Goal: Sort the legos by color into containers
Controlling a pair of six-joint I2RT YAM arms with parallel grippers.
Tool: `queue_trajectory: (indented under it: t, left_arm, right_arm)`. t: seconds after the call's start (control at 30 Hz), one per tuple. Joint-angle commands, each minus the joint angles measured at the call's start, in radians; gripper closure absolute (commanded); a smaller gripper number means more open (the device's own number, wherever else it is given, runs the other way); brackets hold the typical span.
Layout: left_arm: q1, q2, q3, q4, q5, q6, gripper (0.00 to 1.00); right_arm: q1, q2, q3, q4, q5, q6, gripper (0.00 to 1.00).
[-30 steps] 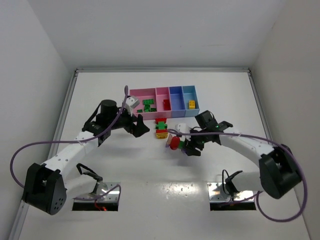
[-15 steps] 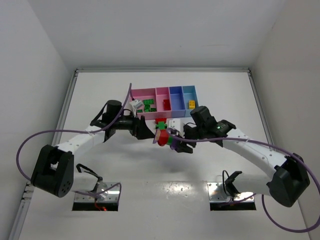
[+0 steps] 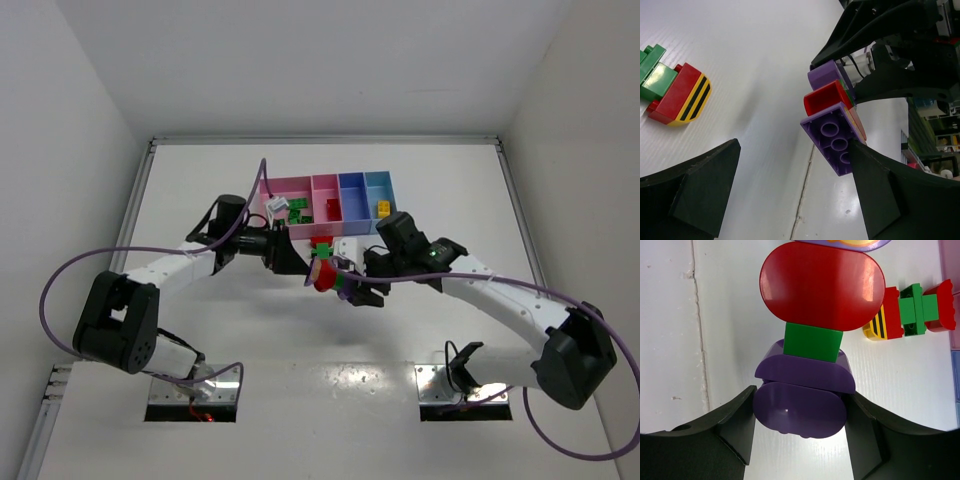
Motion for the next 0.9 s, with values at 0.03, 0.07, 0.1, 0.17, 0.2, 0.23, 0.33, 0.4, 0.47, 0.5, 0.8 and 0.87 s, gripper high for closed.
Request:
queue_trajectory:
  t: [0.03, 0.07, 0.1, 0.17, 0.2, 0.23, 0.33, 0.4, 0.47, 0.5, 0.8, 0.87]
  left_arm:
    - [0.029, -0.022, 0.007, 0.075, 0.078, -0.028, 0.05]
    - [0.029, -0.022, 0.006, 0.097, 0.078, -0.044, 0.05]
    - [0.029, -0.031, -0.003, 0.097, 0.087, -0.054, 0.05]
    - [0.038, -0.031, -0.003, 0.097, 0.088, -0.054, 0.05]
    - [0.038, -0.031, -0.003, 0.097, 0.078, -0.054, 0.05]
    - [0.038, -0.031, -0.003, 0.097, 0.060, -0.054, 0.05]
    - [0.047, -0.042, -0.012, 0.097, 0.051, -0.054, 0.05]
    - [0.047, -0.051, -0.021, 0.106, 0.051, -0.054, 0.05]
    - [0.047, -0.051, -0.021, 0.123, 0.075, -0.078, 0.05]
    - [0.047, -0.039, -0.021, 0.134, 0.084, -0.087, 0.03]
    - [0.047, -0.010, -0.012, 0.178, 0.186, -0.140, 0.03]
    - [0.038, -0.010, -0.012, 0.178, 0.186, -0.140, 0.03]
  right_arm:
    - [0.006, -0.034, 0.008, 0.047, 0.023, 0.001, 1.00]
    - [0.006, -0.045, 0.008, 0.047, 0.024, 0.001, 1.00]
    - [0.006, -0.045, -0.003, 0.047, 0.024, -0.008, 1.00]
    - [-0.003, -0.055, -0.003, 0.036, 0.024, -0.008, 1.00]
    - [-0.003, -0.064, -0.003, 0.036, 0.024, -0.008, 1.00]
    - [-0.003, -0.075, -0.003, 0.025, 0.024, -0.008, 1.00]
    - [-0.012, -0.095, -0.003, 0.016, 0.033, -0.008, 1.00]
    - [-0.012, -0.095, -0.003, 0.016, 0.033, -0.008, 1.00]
    - [-0.012, -0.095, -0.003, 0.016, 0.033, -0.008, 1.00]
    - [-0.012, -0.095, -0.003, 0.016, 0.033, -0.008, 1.00]
    - [-0.003, -0.046, 0.016, 0.034, 0.033, -0.008, 1.00]
    - [-0.003, -0.037, 0.025, 0.034, 0.033, -0.008, 1.00]
